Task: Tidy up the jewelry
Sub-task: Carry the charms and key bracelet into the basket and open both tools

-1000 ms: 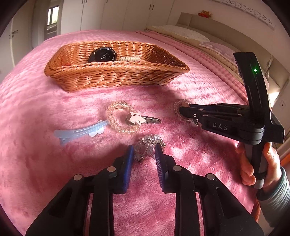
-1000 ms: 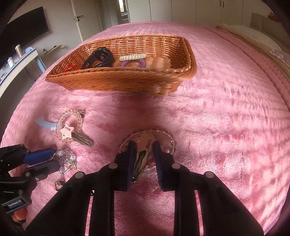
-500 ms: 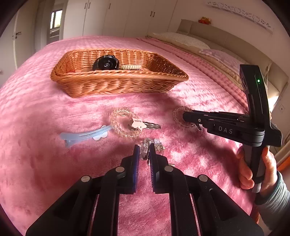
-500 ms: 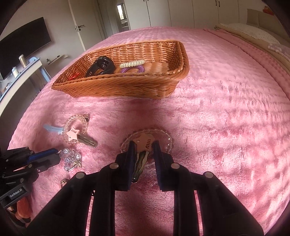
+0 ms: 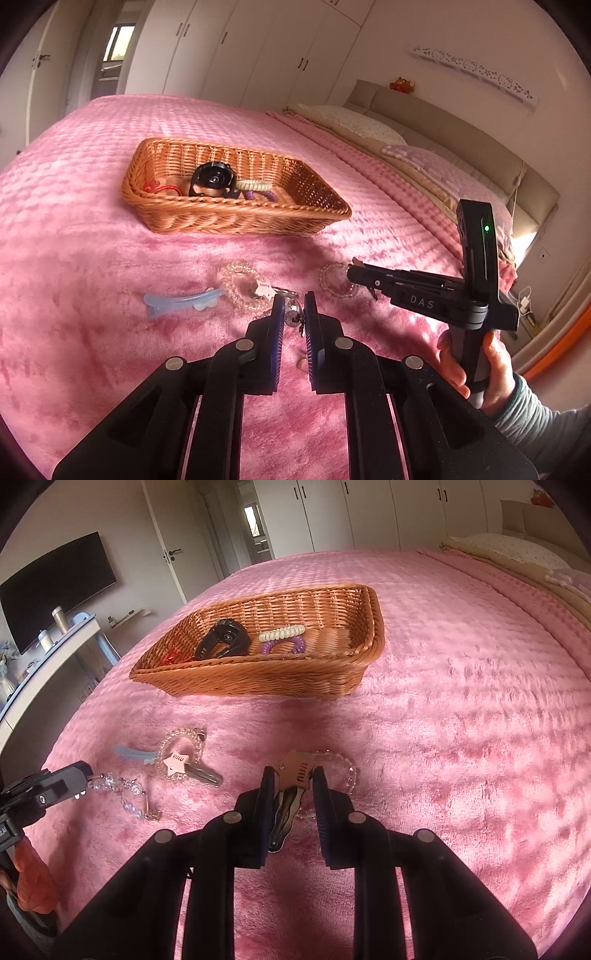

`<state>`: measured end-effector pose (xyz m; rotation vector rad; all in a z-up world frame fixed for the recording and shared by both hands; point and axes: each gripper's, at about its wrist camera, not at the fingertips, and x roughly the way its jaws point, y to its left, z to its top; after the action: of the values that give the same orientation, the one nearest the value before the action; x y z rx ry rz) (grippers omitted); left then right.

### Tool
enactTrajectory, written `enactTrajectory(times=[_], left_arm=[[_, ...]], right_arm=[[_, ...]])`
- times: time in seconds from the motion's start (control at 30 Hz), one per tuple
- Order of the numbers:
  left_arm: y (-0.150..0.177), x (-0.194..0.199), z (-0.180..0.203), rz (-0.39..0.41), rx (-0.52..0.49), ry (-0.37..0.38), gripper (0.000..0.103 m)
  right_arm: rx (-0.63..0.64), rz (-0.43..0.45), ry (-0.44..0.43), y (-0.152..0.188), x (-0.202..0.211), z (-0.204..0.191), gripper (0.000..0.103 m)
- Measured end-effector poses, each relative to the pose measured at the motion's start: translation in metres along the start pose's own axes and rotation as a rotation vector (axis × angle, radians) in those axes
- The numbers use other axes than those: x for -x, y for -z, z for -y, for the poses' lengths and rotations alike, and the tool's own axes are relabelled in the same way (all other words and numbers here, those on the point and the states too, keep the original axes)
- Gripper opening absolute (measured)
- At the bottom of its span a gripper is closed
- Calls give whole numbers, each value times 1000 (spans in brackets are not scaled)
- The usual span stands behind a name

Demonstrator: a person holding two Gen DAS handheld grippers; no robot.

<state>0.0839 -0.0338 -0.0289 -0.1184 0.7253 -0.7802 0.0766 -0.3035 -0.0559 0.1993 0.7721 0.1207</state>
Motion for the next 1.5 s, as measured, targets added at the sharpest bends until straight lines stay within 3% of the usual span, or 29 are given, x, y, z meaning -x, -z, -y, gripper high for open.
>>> enactTrajectory(times=[0.23,0.57,0.7,0.93,1.2,1.5], left_arm=[[-20,21,12,64,-26,-5,9],[-90,20,12,138,-59,-64,9],[-118,3,-4,149,-38,-90,9],[-145,-45,-39,133,-13,-213,9],[-147,-83,-72,108,42,-250,9],[-136,-101,-86,58,44,-265,9]], right_arm=[[34,49,-18,-14,28,-15,19],[90,140,-28,-87,41,-30,19],[85,130,-25,-118,19,-25,19],[78,59,32,-153,-48,-8,19],[15,-73,56,-167,-117,16,19],[96,-105,157,-162,-136,4,19]])
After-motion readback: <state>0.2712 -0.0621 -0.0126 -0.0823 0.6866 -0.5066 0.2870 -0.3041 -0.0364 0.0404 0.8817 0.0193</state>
